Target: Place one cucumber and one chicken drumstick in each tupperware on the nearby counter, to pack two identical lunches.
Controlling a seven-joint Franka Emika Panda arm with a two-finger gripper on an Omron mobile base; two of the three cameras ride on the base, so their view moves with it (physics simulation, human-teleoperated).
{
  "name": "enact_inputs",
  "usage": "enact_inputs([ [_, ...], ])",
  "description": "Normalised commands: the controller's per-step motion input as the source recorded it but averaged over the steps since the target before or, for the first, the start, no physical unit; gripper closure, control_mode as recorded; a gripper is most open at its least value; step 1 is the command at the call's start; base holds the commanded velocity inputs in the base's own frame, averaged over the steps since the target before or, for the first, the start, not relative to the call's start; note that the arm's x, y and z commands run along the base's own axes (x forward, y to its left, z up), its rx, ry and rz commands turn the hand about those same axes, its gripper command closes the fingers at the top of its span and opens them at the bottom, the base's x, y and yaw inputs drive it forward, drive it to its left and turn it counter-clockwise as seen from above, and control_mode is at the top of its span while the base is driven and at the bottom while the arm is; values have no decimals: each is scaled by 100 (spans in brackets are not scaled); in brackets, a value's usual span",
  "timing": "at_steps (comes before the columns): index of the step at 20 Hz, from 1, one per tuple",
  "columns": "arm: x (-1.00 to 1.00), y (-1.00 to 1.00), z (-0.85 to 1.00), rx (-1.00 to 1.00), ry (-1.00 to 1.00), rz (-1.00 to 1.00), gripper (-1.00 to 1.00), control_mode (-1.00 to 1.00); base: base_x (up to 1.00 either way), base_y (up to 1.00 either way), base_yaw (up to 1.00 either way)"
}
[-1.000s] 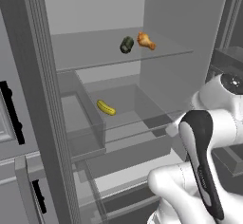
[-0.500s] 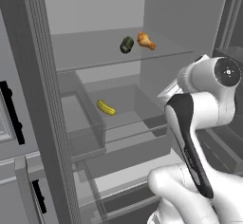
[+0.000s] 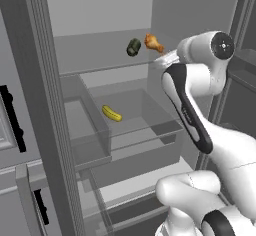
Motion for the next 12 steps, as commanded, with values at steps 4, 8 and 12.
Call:
enact_inputs([
  [4, 80, 0, 16, 48, -2, -26, -100, -100, 0, 0, 0],
  [8, 38, 0, 53, 0, 40, -9, -100, -100, 0, 0, 0],
  [12, 5, -6, 1, 5, 19, 7, -100, -100, 0, 0, 0],
])
